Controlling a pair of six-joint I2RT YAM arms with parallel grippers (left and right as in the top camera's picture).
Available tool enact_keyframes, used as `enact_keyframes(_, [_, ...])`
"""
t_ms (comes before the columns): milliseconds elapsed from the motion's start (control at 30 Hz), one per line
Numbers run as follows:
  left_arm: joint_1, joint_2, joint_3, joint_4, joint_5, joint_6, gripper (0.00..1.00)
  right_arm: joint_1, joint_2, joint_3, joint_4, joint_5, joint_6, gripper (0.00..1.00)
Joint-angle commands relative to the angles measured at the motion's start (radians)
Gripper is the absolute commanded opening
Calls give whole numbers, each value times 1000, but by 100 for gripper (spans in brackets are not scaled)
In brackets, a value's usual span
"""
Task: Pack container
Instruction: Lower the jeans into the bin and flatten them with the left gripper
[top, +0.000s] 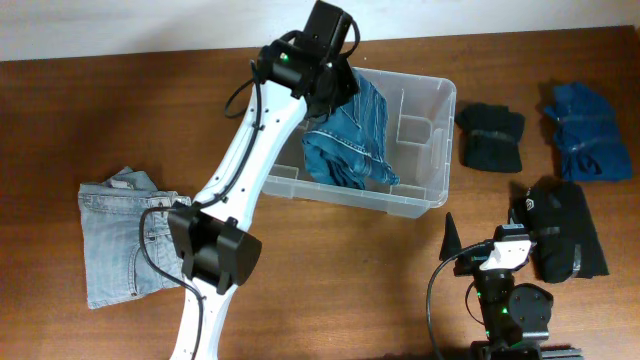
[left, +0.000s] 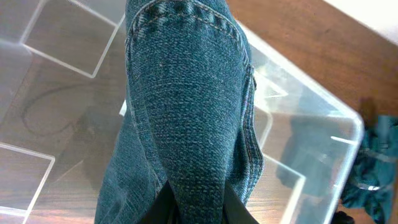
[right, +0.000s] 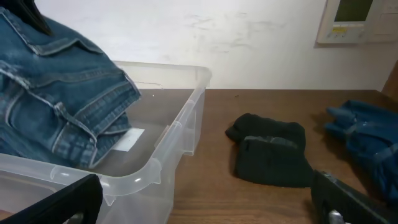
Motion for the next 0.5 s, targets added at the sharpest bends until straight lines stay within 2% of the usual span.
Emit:
enact_keyframes(0, [8,-56,-62,37,29,13,1,-6,-7,-5,-4,2,-3,98])
enact_keyframes(100, [14,-56,-113,49,-42,13,3,-6,-7,-5,-4,2,-3,98])
enact_keyframes(200, [19,-56,-124,39,-100,14,17,-6,-7,-5,-4,2,-4,98])
enact_keyframes(267, [19,-56,-124,34,-129,36,21,-6,-7,-5,-4,2,-4,98])
enact_keyframes(333, [21,-56,-124,40,-143,90,29,-6,-7,-5,-4,2,-4,98])
enact_keyframes(367, [26,-56,-124,47,-150,153,38,-6,-7,-5,-4,2,-4,98])
enact_keyframes(467, [33,-56,-121,60,-150,312,54,-6,-7,-5,-4,2,-4,98])
